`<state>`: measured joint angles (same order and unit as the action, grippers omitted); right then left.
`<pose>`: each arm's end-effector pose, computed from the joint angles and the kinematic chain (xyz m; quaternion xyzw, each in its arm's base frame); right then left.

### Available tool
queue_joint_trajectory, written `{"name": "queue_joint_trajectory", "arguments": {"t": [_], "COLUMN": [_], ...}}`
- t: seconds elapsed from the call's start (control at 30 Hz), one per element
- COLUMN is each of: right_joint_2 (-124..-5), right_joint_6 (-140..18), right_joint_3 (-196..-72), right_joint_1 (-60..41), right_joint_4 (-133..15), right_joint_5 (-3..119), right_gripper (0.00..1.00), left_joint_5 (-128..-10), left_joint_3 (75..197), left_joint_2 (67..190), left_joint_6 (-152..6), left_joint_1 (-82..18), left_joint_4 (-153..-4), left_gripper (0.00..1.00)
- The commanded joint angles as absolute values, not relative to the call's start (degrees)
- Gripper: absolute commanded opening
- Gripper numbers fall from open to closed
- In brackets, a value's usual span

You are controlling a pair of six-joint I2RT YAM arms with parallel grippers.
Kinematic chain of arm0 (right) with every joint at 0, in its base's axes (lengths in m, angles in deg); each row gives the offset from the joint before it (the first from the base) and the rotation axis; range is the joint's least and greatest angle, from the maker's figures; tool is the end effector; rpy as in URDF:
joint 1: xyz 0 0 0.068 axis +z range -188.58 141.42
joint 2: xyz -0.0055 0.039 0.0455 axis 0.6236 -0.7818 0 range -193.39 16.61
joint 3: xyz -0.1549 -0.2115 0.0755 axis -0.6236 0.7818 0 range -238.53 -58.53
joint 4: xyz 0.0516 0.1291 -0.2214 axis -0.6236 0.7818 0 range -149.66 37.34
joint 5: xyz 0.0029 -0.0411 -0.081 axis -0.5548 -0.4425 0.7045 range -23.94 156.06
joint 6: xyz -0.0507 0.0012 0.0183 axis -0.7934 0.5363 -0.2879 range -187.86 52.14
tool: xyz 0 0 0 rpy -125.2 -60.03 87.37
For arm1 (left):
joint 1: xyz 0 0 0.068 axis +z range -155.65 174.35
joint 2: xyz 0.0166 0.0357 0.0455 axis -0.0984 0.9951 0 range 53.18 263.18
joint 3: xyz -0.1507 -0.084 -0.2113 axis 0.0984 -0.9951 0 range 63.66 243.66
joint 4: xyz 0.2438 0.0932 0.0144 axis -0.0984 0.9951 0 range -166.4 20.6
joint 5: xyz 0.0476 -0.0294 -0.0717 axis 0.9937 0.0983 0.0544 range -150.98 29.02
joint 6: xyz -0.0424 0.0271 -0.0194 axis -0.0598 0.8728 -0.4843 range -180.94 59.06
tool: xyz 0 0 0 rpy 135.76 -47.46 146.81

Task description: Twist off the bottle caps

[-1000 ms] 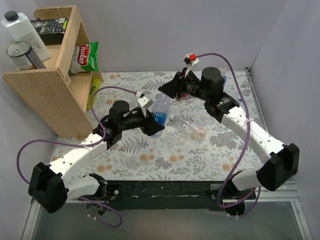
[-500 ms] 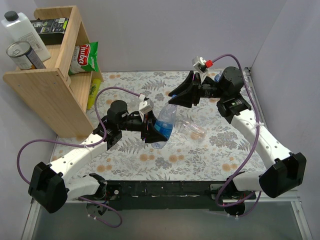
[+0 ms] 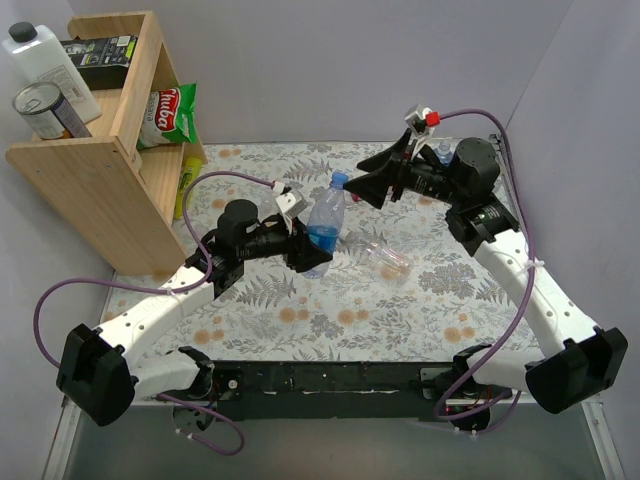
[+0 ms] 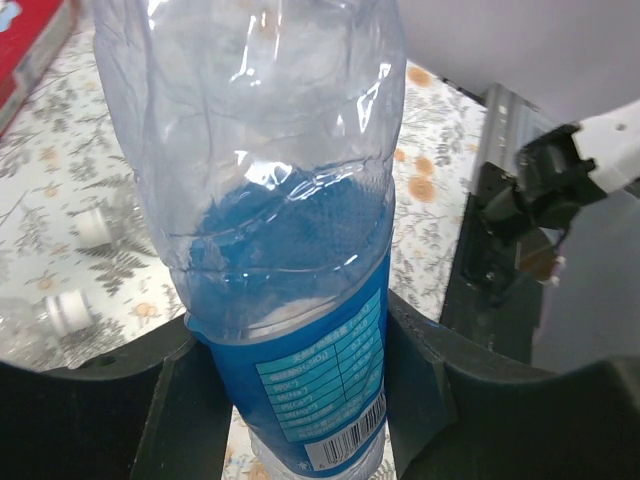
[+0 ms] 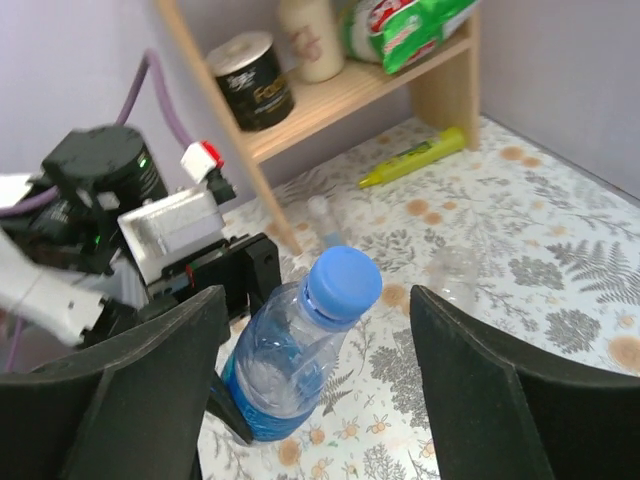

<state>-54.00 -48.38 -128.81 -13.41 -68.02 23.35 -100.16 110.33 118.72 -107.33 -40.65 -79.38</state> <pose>0.2403 0.1396 0.4351 -0.3049 0.5964 0.4880 0.5596 0.1998 -0.1674 0.3035 0.1264 0.7682 -0.5731 0.2560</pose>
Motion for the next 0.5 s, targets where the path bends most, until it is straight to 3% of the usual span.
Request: {"name": "queue_joint_trajectory", "arguments": {"t": [0.0,0.13,0.47], "right_joint_2": [-50.6,-52.0,-57.2], "right_joint_6": [-44.8,-44.5,-43.7], "right_joint_3": [-128.3,-130.0,-133.1], "right_joint_1": [-10.6,-7.3,-3.4], "right_joint_4": [-64.6,-61.5,-62.1], "right_joint_5": [41.2,49.6,50.8], "right_gripper": [0.78,0.71,0.64], "left_joint_5": [-90.3,-86.0,-83.9], "left_joint_3": [112.6,112.9,113.1], "left_joint_2": [118.6,118.7,119.4], "left_joint_6": [-105.6,-105.4,-104.5], "left_joint_1": [-40.8,-40.9,-41.9], "left_joint_4": [-77.0,-76.8,-74.6], "left_gripper": [0.42,0.42,0.41]}}
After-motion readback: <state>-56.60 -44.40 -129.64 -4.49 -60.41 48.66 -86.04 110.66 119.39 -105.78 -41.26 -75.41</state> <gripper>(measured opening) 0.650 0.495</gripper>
